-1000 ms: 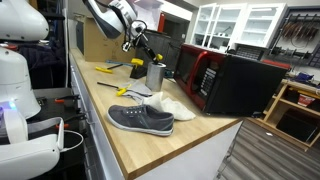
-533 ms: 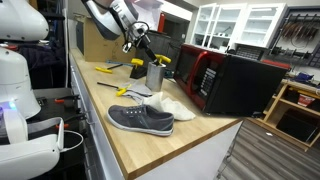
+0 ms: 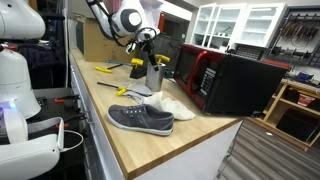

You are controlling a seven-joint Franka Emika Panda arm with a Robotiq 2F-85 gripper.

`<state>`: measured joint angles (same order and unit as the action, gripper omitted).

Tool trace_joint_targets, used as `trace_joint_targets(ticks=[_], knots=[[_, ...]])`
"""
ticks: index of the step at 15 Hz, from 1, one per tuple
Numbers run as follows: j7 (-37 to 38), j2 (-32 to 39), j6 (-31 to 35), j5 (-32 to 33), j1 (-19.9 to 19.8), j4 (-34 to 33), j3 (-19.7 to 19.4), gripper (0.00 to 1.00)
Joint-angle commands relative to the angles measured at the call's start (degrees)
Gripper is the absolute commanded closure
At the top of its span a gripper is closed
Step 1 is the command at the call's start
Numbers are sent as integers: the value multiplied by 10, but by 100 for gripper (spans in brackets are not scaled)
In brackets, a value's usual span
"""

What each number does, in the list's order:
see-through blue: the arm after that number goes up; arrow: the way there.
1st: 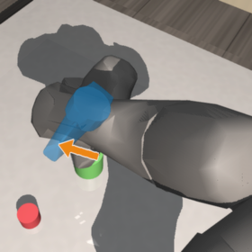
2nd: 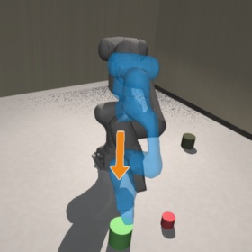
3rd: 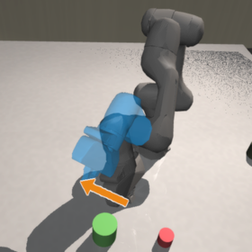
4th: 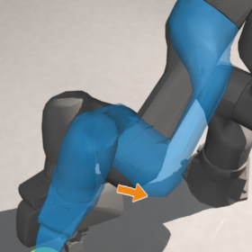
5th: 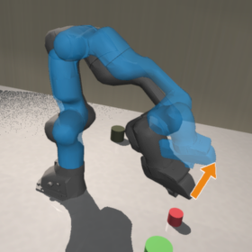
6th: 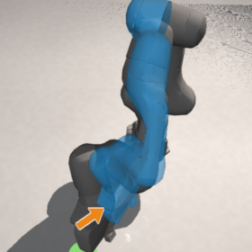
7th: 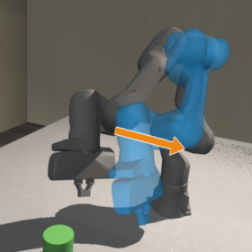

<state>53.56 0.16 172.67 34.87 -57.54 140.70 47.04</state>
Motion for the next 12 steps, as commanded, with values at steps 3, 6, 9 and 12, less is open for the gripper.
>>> trace_joint_targets(ticks=[3,6,9,12], knots=[[-205,31,-84,-265,101,-24,-6,0],[-326,-15,-208,-412,100,-63,20,0],[-384,-123,-338,-511,215,-57,-95,25],[-350,-189,-424,-446,321,-46,-210,44]])
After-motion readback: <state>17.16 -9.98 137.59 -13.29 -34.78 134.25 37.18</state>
